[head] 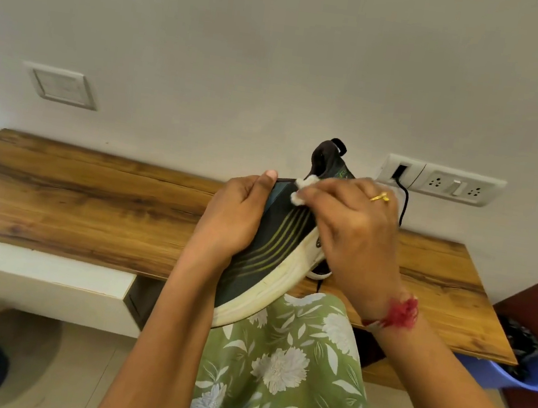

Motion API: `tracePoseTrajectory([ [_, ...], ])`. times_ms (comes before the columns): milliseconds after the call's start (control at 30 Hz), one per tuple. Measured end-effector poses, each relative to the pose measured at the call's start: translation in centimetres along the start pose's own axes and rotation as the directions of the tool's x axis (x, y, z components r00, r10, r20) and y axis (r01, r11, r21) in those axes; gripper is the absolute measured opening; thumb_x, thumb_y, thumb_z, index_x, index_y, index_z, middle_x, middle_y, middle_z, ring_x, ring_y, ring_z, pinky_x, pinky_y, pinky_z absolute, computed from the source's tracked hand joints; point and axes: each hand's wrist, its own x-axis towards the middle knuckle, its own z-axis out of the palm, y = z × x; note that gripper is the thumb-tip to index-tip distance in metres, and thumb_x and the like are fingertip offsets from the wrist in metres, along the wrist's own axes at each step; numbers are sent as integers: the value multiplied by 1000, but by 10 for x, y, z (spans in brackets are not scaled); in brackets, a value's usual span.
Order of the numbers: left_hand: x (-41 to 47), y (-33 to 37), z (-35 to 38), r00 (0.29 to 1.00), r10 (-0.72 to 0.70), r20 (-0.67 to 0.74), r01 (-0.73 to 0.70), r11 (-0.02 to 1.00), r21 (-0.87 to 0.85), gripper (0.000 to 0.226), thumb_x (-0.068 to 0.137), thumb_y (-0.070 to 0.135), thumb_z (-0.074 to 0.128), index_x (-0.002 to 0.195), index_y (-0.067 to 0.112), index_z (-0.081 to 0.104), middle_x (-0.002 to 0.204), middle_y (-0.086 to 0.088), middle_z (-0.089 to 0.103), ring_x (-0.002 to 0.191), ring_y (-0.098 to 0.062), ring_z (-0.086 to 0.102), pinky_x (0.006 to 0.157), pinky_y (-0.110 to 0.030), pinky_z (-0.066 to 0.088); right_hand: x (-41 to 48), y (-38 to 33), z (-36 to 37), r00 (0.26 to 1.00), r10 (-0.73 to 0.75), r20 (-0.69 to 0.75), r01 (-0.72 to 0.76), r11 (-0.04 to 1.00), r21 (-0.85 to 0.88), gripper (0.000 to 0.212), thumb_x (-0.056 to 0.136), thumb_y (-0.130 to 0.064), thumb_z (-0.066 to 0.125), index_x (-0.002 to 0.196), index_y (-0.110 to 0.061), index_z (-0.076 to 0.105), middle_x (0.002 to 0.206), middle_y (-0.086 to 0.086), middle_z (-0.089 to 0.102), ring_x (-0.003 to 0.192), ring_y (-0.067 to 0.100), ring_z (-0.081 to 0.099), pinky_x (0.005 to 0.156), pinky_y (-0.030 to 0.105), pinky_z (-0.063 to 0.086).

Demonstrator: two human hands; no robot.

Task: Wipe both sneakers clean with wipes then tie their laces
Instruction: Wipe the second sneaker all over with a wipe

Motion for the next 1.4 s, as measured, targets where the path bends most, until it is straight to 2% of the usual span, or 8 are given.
tracePoseTrajectory([
  [233,-1,0,0,1000,7,9,-7,1000,6,50,101,45,36,70,14,60,61,2,56,60,-16,51,65,-36,40,-18,-14,6,993,-99,63,100,995,-10,23,89,-16,52,98,-18,72,98,-2,68,89,23,57,82,38,36],
  [367,-1,9,3,999,29,19,-30,998,56,60,99,52,34,78,2,59,65,-11,56,60,-23,53,64,-42,44,-9,-6,3,993,96,-66,-99,995,-31,19,88,-14,57,97,-19,73,94,-3,68,88,24,56,81,38,35],
  [533,-2,14,2,999,35,31,-36,999,29,56,100,49,36,80,3,61,69,-13,61,64,-27,55,68,-44,47,-16,-18,1,977,-203,-66,192,971,-145,21,96,-16,52,93,-14,73,92,0,70,81,23,61,79,37,39],
  [667,-3,18,1,999,33,21,-34,998,56,59,100,50,33,81,2,61,64,-7,54,58,-20,52,62,-40,43,1,3,-5,991,-17,-134,-5,987,-163,14,87,-11,63,95,-14,74,95,1,69,87,23,53,80,37,34],
  [800,-5,17,-2,1000,28,-9,-27,996,88,57,100,49,33,77,4,59,61,-2,52,58,-18,48,63,-36,39,-13,-10,0,970,-243,-22,235,954,-187,15,89,-16,60,95,-15,73,96,0,70,85,24,60,81,37,36],
  [967,-4,26,1,999,55,-3,-53,988,147,57,101,49,31,79,5,60,61,-1,52,56,-16,49,59,-31,38,1,6,-5,990,-57,-129,28,976,-215,12,86,-14,66,95,-19,73,95,-3,70,87,23,55,81,37,31],
  [1100,-2,25,1,999,48,5,-48,994,94,56,101,49,32,77,6,59,65,-5,56,62,-19,53,65,-35,41,-6,-5,-3,966,-245,-82,224,952,-207,15,92,-15,58,94,-17,73,96,-2,71,83,22,59,79,36,35],
  [1400,-4,23,2,1000,15,21,-16,999,45,54,100,48,36,73,7,58,63,-4,55,62,-20,52,65,-38,41,-9,-12,-1,971,-240,-17,237,964,-117,23,95,-18,51,94,-17,73,97,-2,70,85,23,58,77,37,37],
])
